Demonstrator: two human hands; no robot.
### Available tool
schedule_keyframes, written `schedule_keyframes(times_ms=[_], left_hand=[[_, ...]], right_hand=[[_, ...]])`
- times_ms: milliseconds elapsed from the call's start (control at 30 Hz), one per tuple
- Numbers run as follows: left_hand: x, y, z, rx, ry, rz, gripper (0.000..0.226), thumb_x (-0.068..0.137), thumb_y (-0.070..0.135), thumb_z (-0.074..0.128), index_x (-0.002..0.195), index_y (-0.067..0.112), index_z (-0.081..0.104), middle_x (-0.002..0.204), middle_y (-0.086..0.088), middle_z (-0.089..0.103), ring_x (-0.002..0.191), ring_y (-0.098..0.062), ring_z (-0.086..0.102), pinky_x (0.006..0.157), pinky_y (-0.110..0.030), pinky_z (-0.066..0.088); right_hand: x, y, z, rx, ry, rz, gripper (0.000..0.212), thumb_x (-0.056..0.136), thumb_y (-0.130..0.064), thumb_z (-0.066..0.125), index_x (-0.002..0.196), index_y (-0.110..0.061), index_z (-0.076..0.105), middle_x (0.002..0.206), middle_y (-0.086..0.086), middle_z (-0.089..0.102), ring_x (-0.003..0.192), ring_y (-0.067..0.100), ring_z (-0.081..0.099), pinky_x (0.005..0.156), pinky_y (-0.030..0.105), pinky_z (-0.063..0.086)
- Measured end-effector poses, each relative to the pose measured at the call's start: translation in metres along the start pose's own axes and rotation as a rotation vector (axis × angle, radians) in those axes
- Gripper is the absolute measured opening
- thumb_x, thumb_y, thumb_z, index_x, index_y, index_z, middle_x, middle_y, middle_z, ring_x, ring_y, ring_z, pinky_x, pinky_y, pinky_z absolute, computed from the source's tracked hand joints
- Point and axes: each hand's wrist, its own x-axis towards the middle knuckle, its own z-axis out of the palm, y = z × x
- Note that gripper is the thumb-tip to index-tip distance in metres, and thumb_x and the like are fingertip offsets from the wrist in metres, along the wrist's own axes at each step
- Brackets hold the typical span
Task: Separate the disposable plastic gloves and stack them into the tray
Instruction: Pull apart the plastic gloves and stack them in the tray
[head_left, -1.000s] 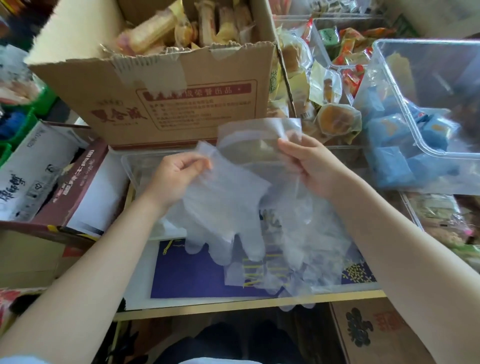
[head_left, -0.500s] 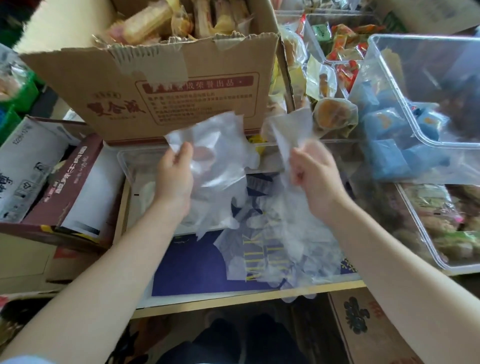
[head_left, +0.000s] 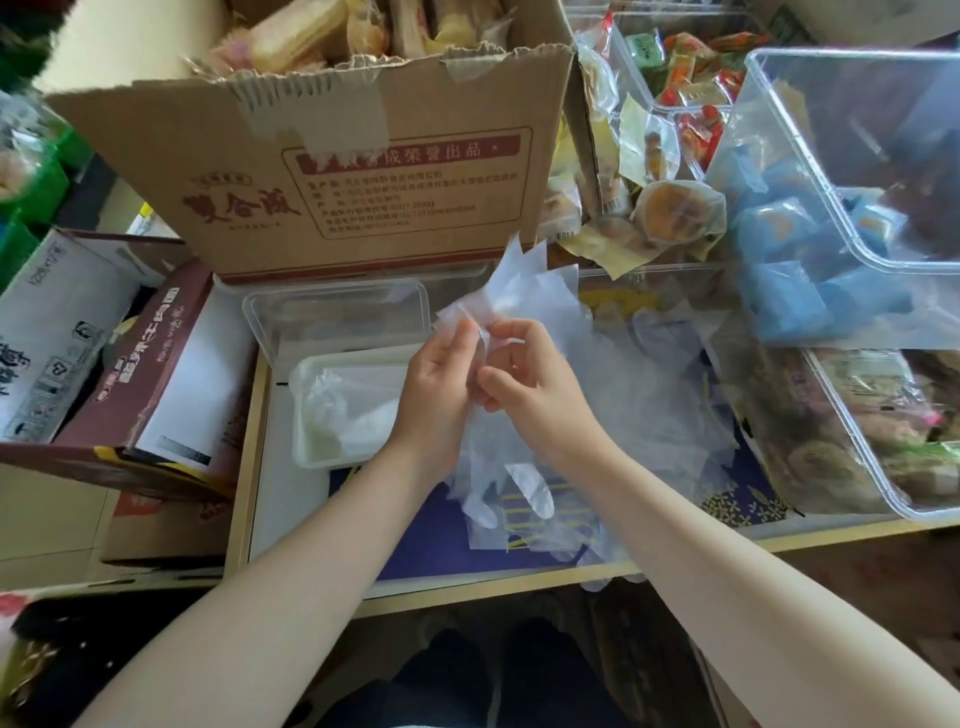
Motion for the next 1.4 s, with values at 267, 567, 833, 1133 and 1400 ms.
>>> schedule_keyframes(times_ms=[267, 567, 833, 1133, 1400], left_hand=[[-0.002, 0.008, -0.012, 0.214, 0.079, 0.026, 0.011, 0.091, 0.015, 0.058, 0.097, 0.019, 0.067, 0.080, 0.004, 0.072, 0.079, -0.011, 0.068, 0.069, -0.021, 0.052], [0.001, 0.020, -0.026, 0.125, -0.111, -0.077, 0.046, 0.096, 0.005, 0.039, 0.067, 0.019, 0.072, 0.077, 0.001, 0.073, 0.081, -0.014, 0.069, 0.076, -0.024, 0.052], [0.008, 0.024, -0.028, -0.015, -0.166, -0.189, 0.034, 0.095, 0.002, 0.031, 0.086, 0.002, 0.064, 0.083, -0.008, 0.071, 0.081, -0.019, 0.067, 0.070, -0.027, 0.056], [0.001, -0.014, -0.042, 0.551, -0.373, -0.284, 0.033, 0.092, -0.005, 0.043, 0.095, 0.021, 0.063, 0.096, 0.003, 0.067, 0.096, -0.012, 0.061, 0.089, -0.023, 0.047], [0.002, -0.033, -0.018, 0.364, -0.351, -0.283, 0.022, 0.094, 0.003, 0.051, 0.112, 0.013, 0.057, 0.112, -0.008, 0.065, 0.103, -0.019, 0.063, 0.091, -0.032, 0.050]], right_hand=[[-0.012, 0.003, -0.001, -0.220, -0.097, -0.135, 0.044, 0.075, -0.017, 0.039, 0.117, -0.016, 0.051, 0.078, 0.003, 0.063, 0.068, 0.021, 0.059, 0.065, 0.038, 0.049], [0.012, 0.017, -0.056, 0.016, 0.073, 0.054, 0.092, 0.071, -0.030, 0.080, 0.145, -0.021, 0.026, 0.144, -0.003, 0.037, 0.123, 0.006, 0.042, 0.095, 0.016, 0.038], [0.009, 0.019, -0.077, 0.163, -0.129, 0.019, 0.006, 0.081, -0.004, 0.065, 0.086, -0.004, 0.069, 0.074, -0.003, 0.072, 0.069, 0.009, 0.067, 0.069, 0.020, 0.053], [0.014, 0.036, -0.104, 0.149, -0.084, 0.172, 0.015, 0.093, -0.013, 0.055, 0.080, -0.013, 0.064, 0.061, -0.006, 0.062, 0.052, 0.006, 0.055, 0.053, 0.020, 0.045], [0.019, 0.050, -0.131, 0.007, -0.230, 0.204, 0.013, 0.088, -0.015, 0.061, 0.076, -0.013, 0.066, 0.060, -0.003, 0.063, 0.053, 0.009, 0.056, 0.052, 0.019, 0.047]])
